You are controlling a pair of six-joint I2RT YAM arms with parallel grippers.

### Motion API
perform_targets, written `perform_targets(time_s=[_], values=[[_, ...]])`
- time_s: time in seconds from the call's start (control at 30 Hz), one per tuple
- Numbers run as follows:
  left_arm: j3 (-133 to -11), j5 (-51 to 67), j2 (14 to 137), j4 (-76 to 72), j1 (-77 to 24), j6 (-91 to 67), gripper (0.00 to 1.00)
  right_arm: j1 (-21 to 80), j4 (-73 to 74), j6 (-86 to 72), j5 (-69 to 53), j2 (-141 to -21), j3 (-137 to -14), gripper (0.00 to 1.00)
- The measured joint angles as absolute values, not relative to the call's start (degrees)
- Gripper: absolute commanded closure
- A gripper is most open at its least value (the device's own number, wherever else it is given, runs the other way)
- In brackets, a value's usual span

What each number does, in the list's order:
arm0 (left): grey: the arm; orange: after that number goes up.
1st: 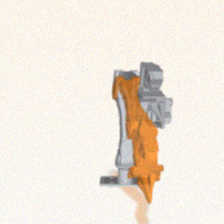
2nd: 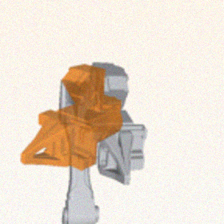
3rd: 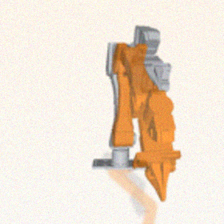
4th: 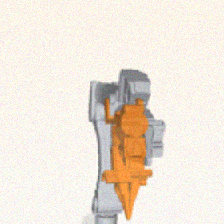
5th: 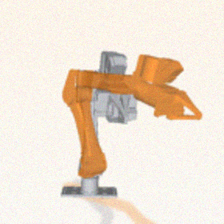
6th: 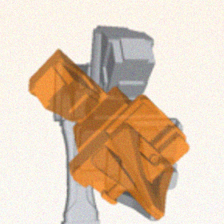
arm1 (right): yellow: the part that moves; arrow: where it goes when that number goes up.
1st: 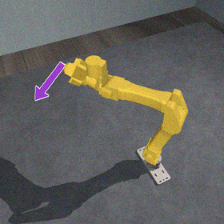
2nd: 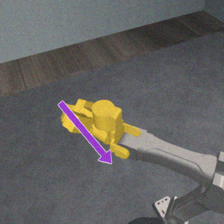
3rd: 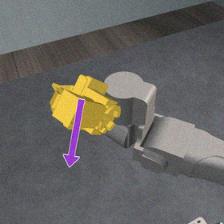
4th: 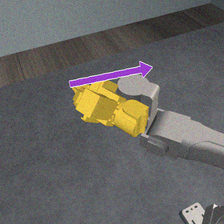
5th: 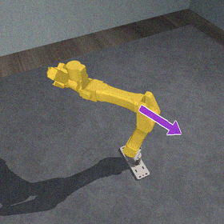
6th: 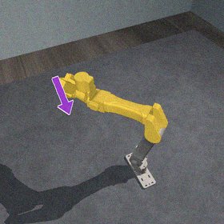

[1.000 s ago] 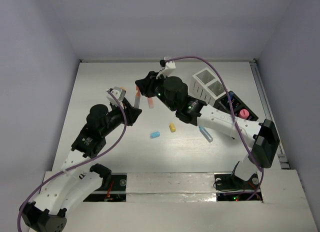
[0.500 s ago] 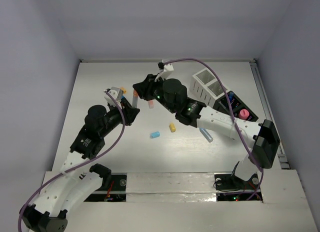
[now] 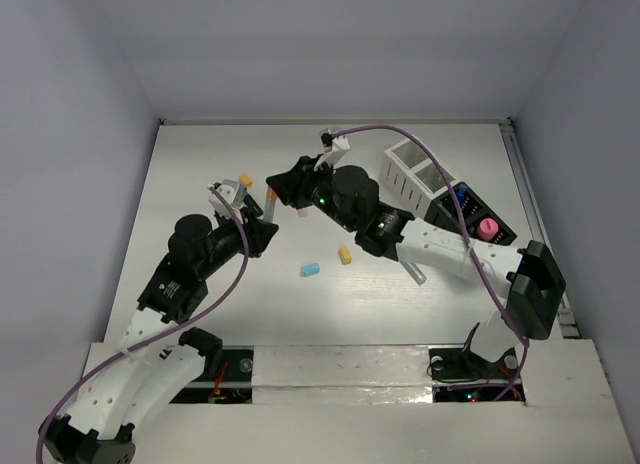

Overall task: Sort the stationery into containers
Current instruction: Close the pen cap on the pen.

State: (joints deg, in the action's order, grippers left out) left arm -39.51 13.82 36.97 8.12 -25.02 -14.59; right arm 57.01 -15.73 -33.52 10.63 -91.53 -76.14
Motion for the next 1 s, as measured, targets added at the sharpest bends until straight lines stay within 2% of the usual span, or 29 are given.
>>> perform_targets(time_s=[1.0], values=[[-37.7, 16.0, 35.0, 23.9, -24.4, -14.2, 1.0, 62.7, -31.0, -42.1, 13.6, -93.4, -61.4, 1.0]])
